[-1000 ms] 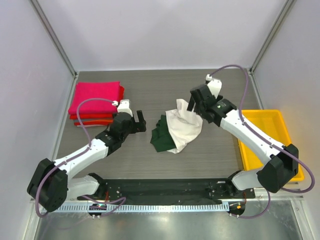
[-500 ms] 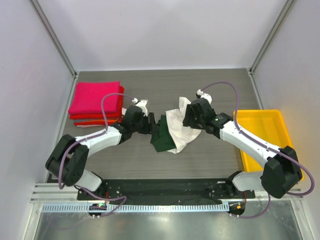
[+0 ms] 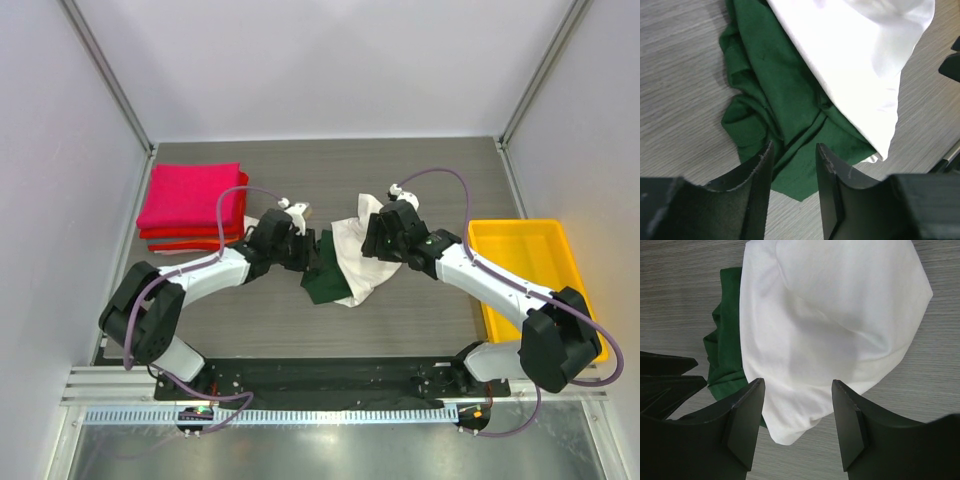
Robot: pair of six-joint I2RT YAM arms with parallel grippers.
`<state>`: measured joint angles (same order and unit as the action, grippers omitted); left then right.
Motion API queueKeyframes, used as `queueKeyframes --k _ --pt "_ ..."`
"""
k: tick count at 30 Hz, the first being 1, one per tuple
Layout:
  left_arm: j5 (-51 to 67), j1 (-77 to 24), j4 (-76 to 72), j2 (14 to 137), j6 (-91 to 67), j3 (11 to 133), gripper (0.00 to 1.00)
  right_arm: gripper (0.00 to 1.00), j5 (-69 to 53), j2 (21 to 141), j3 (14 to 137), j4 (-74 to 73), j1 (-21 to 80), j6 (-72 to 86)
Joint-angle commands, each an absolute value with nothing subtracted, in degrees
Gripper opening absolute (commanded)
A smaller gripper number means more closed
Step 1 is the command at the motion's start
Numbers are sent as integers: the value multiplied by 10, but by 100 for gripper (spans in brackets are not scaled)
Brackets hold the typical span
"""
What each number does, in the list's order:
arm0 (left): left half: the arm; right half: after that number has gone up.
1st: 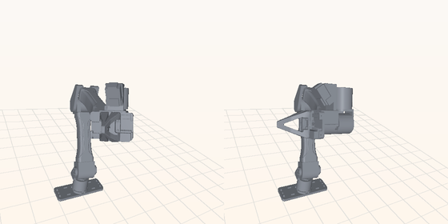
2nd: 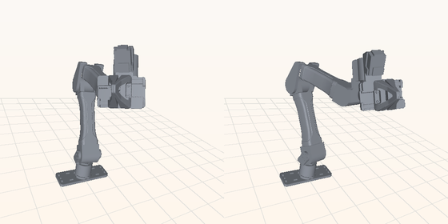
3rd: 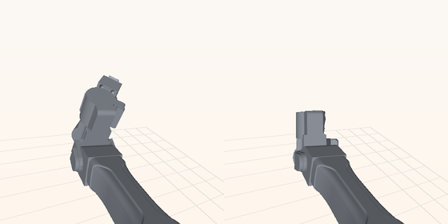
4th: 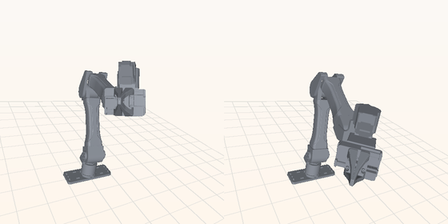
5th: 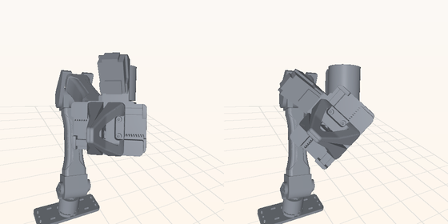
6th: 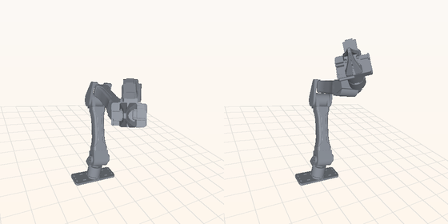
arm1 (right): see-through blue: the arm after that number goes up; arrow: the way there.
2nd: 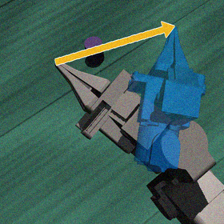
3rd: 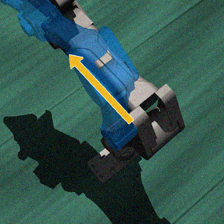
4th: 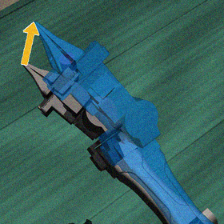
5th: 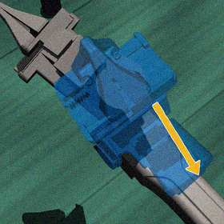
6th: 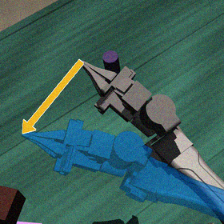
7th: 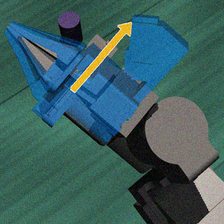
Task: Fold and stack the t-shirts
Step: Flatten the tshirt out
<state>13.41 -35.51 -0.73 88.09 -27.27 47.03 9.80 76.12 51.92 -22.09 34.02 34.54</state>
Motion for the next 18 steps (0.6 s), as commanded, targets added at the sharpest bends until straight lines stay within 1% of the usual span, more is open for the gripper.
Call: queueKeyframes --k 1,3,6,8,9,11,12,18 --pt "162 -358 12 871 -281 472 42 62 97 748 529 -198 343 342" --pt "163 -359 13 862 -285 458 48 63 100 741 529 -198 343 343" --pt "165 -359 16 865 -283 446 54 63 100 740 527 -195 343 345" --pt "173 -359 23 874 -280 447 54 63 99 744 526 -193 343 345" --pt "177 -359 23 875 -279 446 50 63 98 745 526 -192 343 347" --pt "179 -359 24 879 -279 446 48 63 94 744 519 -192 343 349" --pt "182 -359 24 880 -279 445 44 63 94 744 516 -189 343 350" --pt "189 -364 19 881 -281 439 44 62 94 743 503 -183 343 351"
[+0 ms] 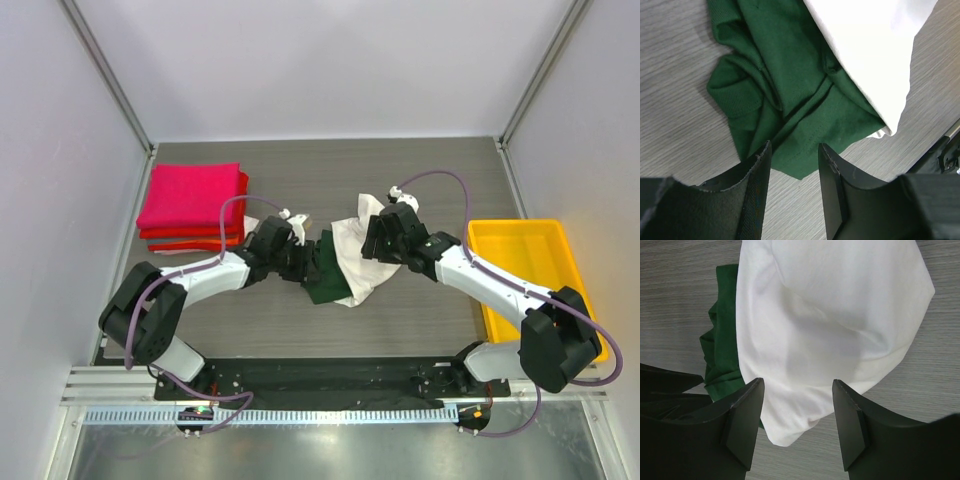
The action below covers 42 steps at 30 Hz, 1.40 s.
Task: Fold and stack the t-shirts
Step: Flatten the tshirt out
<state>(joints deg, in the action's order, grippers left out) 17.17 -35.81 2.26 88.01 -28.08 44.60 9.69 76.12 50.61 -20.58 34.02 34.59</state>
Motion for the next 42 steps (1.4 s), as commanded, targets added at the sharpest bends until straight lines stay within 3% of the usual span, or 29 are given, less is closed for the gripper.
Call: queueKeyframes --k 1,10,15,16,17,18,30,34,37,38,42 --pt "189 -366 18 882 -283 438 44 63 91 743 503 -183 343 351" --pt "190 -381 18 910 -285 440 44 63 70 754 497 -168 343 350" --pt "190 -392 15 911 -285 447 25 64 33 769 496 -149 344 341" --pt "189 -395 16 915 -285 449 20 65 26 780 497 -148 345 338" --pt "187 -395 16 917 -285 450 2 66 21 785 503 -147 347 336" --pt "187 -395 16 918 -284 450 0 66 23 792 506 -147 352 332" --pt "148 -397 52 838 -293 421 0 63 71 917 603 -163 390 306" --pt "107 -397 80 821 -294 415 6 61 83 950 635 -168 394 300" --pt "90 -397 95 823 -295 417 28 57 104 984 665 -185 395 293" --pt "83 -397 99 824 -296 417 40 54 110 992 678 -188 395 294" --pt "76 -397 102 838 -300 426 54 46 122 1029 703 -196 395 286"
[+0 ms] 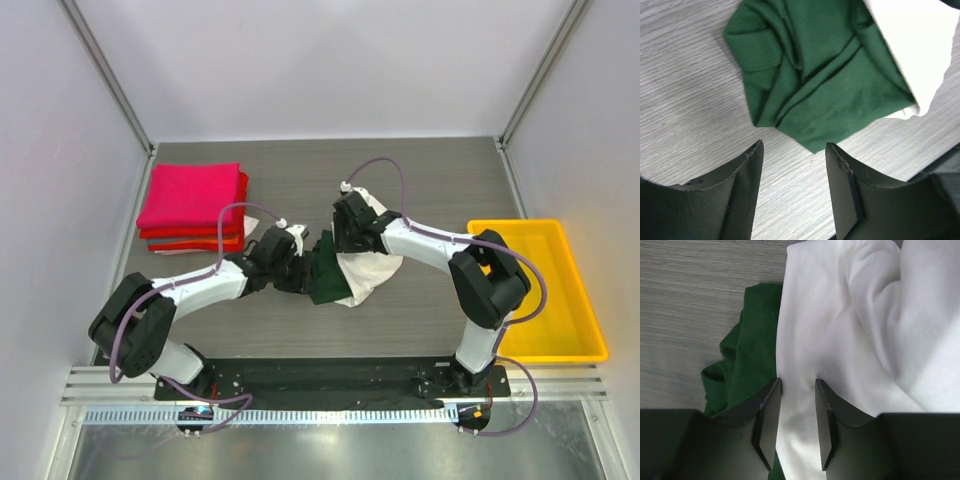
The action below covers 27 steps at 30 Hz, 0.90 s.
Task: Fold and stack the t-shirts
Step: Flatten the tshirt out
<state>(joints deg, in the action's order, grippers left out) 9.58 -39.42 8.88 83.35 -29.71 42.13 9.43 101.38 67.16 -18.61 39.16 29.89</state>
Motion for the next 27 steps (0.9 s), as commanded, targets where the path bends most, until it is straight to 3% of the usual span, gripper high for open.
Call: queueKeyframes --k 1,3,9,13,18,21,23,27 --pt "78 -397 103 849 -300 429 55 37 123 1034 707 -198 395 285" --pt "89 -397 103 862 -301 439 55 33 127 1049 716 -202 395 285" --pt "112 -397 86 900 -311 455 53 3 156 1020 694 -199 394 297" --pt "118 -397 75 906 -320 456 47 1 157 986 665 -183 395 302" --pt "142 -397 48 918 -342 463 33 1 153 974 638 -169 394 316" --pt "142 -397 40 925 -350 468 18 1 147 963 619 -151 394 330" --pt "135 -397 40 921 -354 469 3 1 146 950 602 -140 393 338" --pt "105 -396 58 884 -359 473 0 1 170 903 567 -129 380 371"
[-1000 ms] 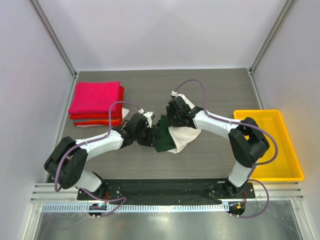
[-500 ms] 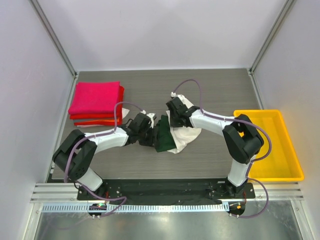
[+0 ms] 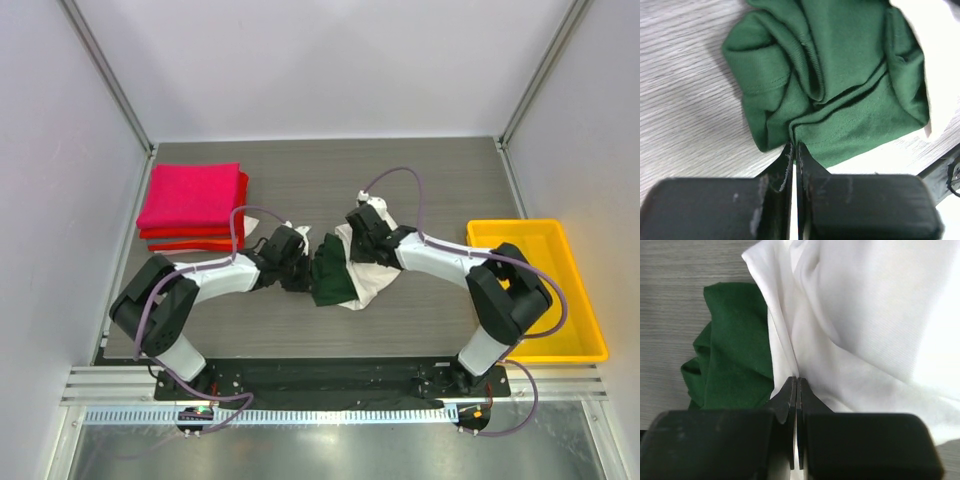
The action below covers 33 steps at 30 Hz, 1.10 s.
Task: Fold and stack the t-shirts
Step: Flatten the tshirt out
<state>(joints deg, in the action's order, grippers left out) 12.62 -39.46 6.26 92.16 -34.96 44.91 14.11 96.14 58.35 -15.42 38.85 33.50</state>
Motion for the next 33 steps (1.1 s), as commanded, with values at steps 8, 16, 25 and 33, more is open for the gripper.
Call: queueKeyframes --k 8,16,25,33 --pt "73 -320 109 705 -420 458 0 1 231 689 400 -126 220 504" --pt "79 -307 143 634 -418 456 0 61 300 425 251 -185 207 564" --pt "-13 -304 269 583 -361 571 0 70 194 488 336 -163 207 398" --pt "47 -304 255 591 -365 541 0 68 27 698 483 -148 208 302"
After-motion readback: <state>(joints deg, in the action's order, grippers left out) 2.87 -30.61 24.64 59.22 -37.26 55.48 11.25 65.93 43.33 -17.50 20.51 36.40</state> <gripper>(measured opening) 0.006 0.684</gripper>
